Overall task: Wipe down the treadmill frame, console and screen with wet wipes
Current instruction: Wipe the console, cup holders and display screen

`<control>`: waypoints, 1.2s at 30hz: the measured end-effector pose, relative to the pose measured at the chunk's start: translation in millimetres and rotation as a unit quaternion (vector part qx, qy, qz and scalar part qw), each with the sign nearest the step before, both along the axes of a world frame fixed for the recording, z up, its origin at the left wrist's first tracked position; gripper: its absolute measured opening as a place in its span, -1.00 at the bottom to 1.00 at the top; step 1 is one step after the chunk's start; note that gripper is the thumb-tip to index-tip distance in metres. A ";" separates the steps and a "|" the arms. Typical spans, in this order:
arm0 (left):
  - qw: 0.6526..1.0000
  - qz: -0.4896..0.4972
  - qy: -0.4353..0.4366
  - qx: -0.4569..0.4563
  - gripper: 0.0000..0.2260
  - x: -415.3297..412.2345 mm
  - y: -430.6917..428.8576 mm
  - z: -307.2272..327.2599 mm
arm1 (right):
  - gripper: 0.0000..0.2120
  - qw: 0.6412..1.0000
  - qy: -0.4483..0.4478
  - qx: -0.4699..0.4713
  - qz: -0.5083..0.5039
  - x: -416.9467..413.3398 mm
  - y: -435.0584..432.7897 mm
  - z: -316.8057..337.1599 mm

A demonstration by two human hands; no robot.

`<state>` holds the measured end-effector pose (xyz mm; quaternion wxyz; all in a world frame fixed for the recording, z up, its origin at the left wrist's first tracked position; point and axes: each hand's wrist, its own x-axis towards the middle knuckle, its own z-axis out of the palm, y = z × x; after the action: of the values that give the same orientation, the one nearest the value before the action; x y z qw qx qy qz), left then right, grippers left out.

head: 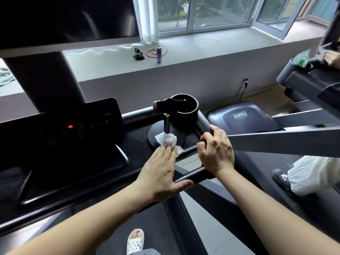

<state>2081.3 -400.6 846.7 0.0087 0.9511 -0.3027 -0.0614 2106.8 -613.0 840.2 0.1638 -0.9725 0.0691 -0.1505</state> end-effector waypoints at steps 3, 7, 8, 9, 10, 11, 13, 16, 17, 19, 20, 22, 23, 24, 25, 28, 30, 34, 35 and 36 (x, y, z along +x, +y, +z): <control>0.999 0.048 0.002 0.007 0.10 -3.3 34.7 -2.6 | -0.63 1.000 0.000 -0.003 0.000 -0.2 0.2 -0.3; 0.995 0.101 -0.014 0.019 0.10 25.6 46.0 2.9 | -0.63 1.000 0.003 -0.008 0.000 -0.5 0.8 0.7; 0.995 0.095 -0.010 0.013 0.10 28.7 41.1 4.6 | -0.63 1.000 0.005 -0.010 -0.001 -0.6 1.3 0.9; 0.997 0.080 -0.003 0.001 0.10 27.4 33.7 6.0 | -0.63 1.000 0.005 -0.013 -0.001 -0.6 1.5 0.7; 0.998 0.056 0.006 -0.016 0.11 22.1 25.1 7.3 | -0.63 1.000 0.005 -0.017 0.000 -0.8 1.6 0.6; 0.999 0.032 0.019 -0.028 0.10 14.7 17.1 7.0 | -0.63 1.000 0.005 -0.021 0.001 -0.9 1.4 0.4; 0.999 0.007 0.028 -0.029 0.06 8.4 9.1 2.8 | -0.63 1.000 0.004 -0.025 0.003 -0.5 0.7 0.3; 0.995 0.076 -0.005 -0.057 0.08 30.6 18.9 -2.1 | -0.63 1.000 0.003 -0.024 0.003 0.3 0.0 -0.8; 0.992 0.107 -0.008 -0.059 0.10 41.5 24.4 -2.5 | -0.64 1.000 0.001 -0.023 0.001 0.2 0.5 -0.8; 0.992 0.119 0.002 -0.052 0.12 54.0 30.3 -2.0 | -0.64 1.000 -0.002 -0.025 -0.002 0.3 1.1 -0.5; 0.994 0.094 0.006 -0.048 0.12 52.5 30.8 -1.6 | -0.64 1.000 -0.001 -0.025 -0.004 0.4 1.6 -0.5; 0.999 0.016 0.012 -0.036 0.12 38.1 32.5 -2.5 | -0.66 1.000 -0.001 -0.024 -0.007 0.4 2.2 -1.2; 0.999 -0.015 0.017 -0.026 0.11 31.9 35.5 -2.3 | -0.67 1.000 -0.003 -0.024 -0.009 0.7 1.9 -1.8; 0.999 -0.034 0.018 -0.016 0.09 31.7 40.2 -3.0 | -0.69 1.000 -0.004 -0.026 -0.011 1.0 1.3 -2.6; 0.999 -0.036 0.016 -0.011 0.08 38.1 46.3 -2.5 | -0.71 0.999 -0.004 -0.029 -0.014 1.8 1.7 -3.7; 0.999 0.031 0.020 -0.027 0.07 72.6 57.7 7.7 | -0.74 0.999 0.009 -0.047 -0.019 2.9 2.0 -6.0; 0.998 0.040 0.034 -0.033 0.05 89.3 60.6 9.2 | -0.73 0.997 0.020 -0.065 -0.030 2.9 2.9 -5.6; 0.996 -0.081 0.032 -0.019 0.06 64.1 68.8 1.3 | -0.78 0.994 0.021 -0.091 -0.064 4.7 10.0 -6.6; 0.992 -0.116 0.036 -0.018 0.05 56.3 71.6 0.1 | -0.80 0.993 0.016 -0.091 -0.076 5.7 13.3 -7.8; 0.989 -0.140 0.040 -0.020 0.04 53.6 74.1 -0.8 | -0.81 0.992 0.009 -0.092 -0.087 6.3 16.8 -9.1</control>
<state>2134.9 -326.6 845.9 0.0313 0.8957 -0.4334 -0.0939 2113.1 -596.2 831.0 0.0597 -0.9750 0.1412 -0.1609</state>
